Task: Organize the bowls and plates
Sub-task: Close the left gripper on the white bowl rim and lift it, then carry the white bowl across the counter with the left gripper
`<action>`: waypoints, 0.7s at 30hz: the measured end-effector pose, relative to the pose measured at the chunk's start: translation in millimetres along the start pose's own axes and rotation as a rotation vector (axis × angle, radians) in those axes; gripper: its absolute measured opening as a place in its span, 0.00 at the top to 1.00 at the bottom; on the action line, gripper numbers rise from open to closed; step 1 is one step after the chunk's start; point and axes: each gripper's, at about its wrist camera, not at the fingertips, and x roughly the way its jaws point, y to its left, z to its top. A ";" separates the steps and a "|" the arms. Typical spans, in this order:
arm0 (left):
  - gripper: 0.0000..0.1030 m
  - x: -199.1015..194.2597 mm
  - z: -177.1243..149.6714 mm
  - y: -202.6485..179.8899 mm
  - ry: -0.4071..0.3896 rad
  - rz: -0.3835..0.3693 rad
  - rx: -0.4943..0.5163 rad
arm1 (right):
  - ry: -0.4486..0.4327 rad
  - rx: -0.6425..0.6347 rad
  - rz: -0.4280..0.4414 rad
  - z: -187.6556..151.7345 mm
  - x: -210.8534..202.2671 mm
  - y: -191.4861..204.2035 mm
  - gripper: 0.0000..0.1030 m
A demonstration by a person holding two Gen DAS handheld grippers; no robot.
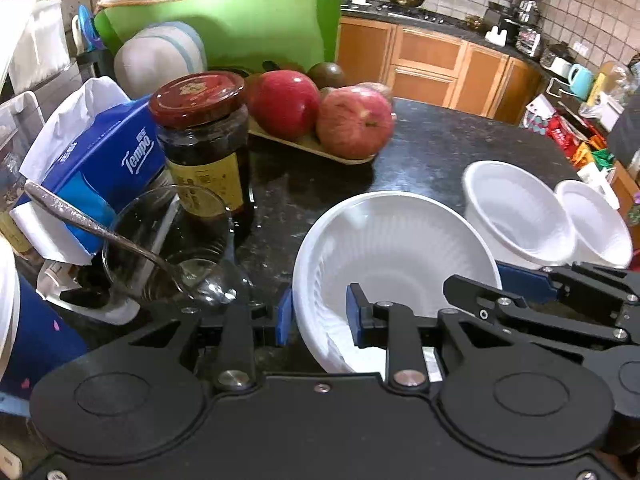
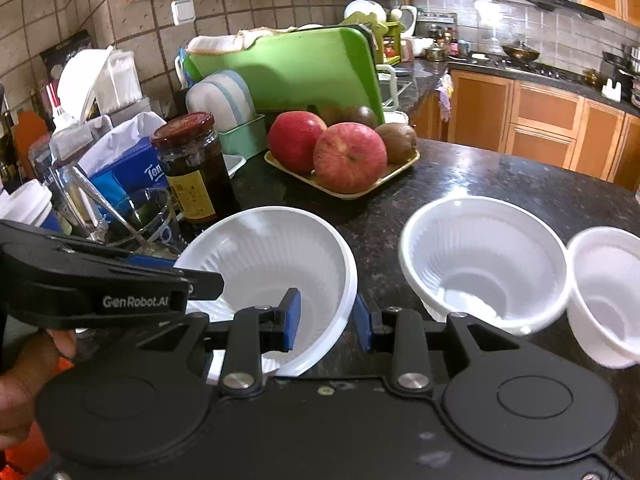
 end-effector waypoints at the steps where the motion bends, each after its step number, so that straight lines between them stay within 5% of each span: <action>1: 0.65 -3.9 -1.9 -2.8 -0.002 -0.008 0.006 | 0.000 0.005 -0.006 -2.6 -4.9 -0.1 0.68; 21: 0.65 -68.5 -61.7 -76.6 -0.010 -0.141 0.125 | -0.059 0.137 -0.111 -82.1 -134.5 -23.4 0.68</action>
